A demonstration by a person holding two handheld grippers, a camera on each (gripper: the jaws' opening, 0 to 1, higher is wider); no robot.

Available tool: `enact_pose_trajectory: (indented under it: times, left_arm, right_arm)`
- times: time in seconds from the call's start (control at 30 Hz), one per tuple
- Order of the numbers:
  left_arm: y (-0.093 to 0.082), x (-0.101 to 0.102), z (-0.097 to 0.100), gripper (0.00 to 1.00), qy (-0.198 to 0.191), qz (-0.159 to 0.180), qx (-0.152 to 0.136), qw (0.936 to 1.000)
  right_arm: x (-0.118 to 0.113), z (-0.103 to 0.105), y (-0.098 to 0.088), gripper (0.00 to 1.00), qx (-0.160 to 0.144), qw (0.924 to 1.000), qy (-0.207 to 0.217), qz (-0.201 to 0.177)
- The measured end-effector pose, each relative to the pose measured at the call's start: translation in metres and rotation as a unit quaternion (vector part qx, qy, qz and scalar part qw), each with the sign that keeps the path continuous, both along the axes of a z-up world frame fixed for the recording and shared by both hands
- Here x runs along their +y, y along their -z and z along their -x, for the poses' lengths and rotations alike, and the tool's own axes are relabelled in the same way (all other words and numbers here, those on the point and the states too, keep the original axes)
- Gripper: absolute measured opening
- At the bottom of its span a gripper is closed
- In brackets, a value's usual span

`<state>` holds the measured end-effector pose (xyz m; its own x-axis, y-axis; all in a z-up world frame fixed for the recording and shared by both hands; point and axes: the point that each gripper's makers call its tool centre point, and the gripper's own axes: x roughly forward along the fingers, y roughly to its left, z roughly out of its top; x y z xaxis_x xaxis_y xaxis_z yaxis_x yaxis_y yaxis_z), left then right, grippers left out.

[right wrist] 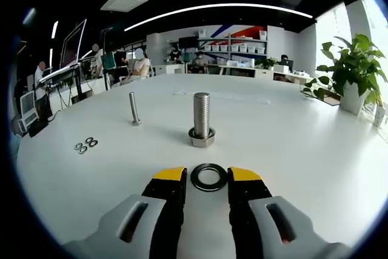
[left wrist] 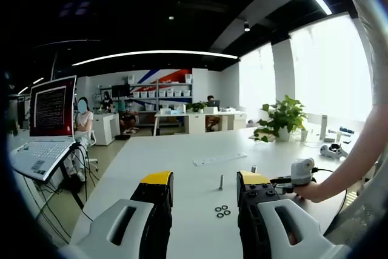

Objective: Place the washer onto the threaded stud by aligning its center hole with the stud, sliding it down to the base, and recovering from edge contact or off-axis alignment until the washer reaches the visible bottom stop.

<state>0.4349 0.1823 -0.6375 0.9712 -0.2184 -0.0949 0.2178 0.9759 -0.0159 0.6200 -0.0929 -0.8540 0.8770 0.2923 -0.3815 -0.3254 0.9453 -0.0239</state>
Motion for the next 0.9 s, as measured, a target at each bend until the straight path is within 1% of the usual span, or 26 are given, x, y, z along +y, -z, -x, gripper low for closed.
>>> enact_pose_trajectory:
  times: [0.03,0.07,0.13,0.57,0.9]
  left_arm:
    - [0.0002,0.0000,0.0000,0.40,0.000,0.001,0.001,1.0000]
    - [0.0004,-0.0001,-0.0001,0.40,0.000,0.000,0.001,1.0000]
    - [0.0007,-0.0007,-0.0003,0.40,0.001,0.001,0.001,1.0000]
    - [0.0019,-0.0008,-0.0005,0.40,0.003,0.002,0.003,1.0000]
    - [0.0017,-0.0011,-0.0011,0.40,0.004,0.001,0.003,1.0000]
  right_arm:
    - [0.0010,0.0000,-0.0002,0.26,0.000,1.0000,-0.002,0.000]
    - [0.0003,0.0006,0.0011,0.26,0.003,1.0000,0.001,0.000]
    - [-0.0001,-0.0004,0.0009,0.26,0.000,1.0000,-0.002,0.001]
    - [-0.0016,-0.0008,0.0016,0.26,0.001,1.0000,0.004,0.001]
    - [-0.0020,0.0007,0.0004,0.26,0.003,1.0000,0.001,0.003]
